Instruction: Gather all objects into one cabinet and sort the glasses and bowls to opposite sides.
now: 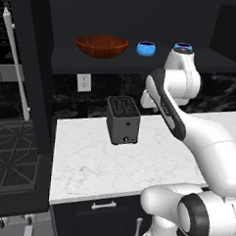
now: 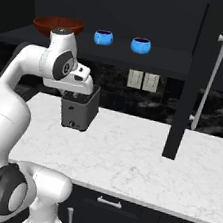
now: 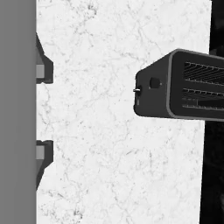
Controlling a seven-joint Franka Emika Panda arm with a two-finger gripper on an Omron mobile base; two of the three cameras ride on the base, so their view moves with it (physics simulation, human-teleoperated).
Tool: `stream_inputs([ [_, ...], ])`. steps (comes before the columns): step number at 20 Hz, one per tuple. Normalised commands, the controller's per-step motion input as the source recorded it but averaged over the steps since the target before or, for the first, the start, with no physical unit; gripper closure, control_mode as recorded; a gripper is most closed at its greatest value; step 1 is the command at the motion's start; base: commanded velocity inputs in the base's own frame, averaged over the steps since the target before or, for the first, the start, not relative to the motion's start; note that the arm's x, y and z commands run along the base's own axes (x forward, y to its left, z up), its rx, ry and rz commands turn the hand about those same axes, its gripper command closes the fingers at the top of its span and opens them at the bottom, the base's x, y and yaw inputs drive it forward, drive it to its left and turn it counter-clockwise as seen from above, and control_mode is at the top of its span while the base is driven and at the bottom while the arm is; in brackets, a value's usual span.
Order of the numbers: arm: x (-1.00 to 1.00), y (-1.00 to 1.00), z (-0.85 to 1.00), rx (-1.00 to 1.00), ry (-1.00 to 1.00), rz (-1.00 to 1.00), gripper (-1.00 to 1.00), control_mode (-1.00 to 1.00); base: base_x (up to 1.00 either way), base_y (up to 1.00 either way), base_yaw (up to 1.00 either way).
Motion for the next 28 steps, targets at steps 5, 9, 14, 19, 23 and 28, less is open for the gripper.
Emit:
stream_inputs([
  [5,-0.27,-0.01,0.0,0.0,-0.19,0.0,-1.0,-1.0,0.0,0.0,0.0],
  [9,-0.75,-0.08,0.0,0.0,-0.48,0.04,-1.0,-1.0,0.0,0.0,0.0],
  [14,-0.65,-0.11,0.0,0.0,-0.43,0.03,-1.0,-1.0,0.0,0.0,0.0],
  [19,-0.81,-0.1,0.0,0.0,-0.45,0.02,-1.0,-1.0,0.0,0.0,0.0],
  [23,-1.0,-0.1,0.0,0.0,-0.55,0.03,-1.0,-1.0,0.0,0.0,0.0],
  [28,-0.8,-0.03,0.0,0.0,-0.41,0.01,-1.0,1.0,-0.19,0.0,0.0],
])
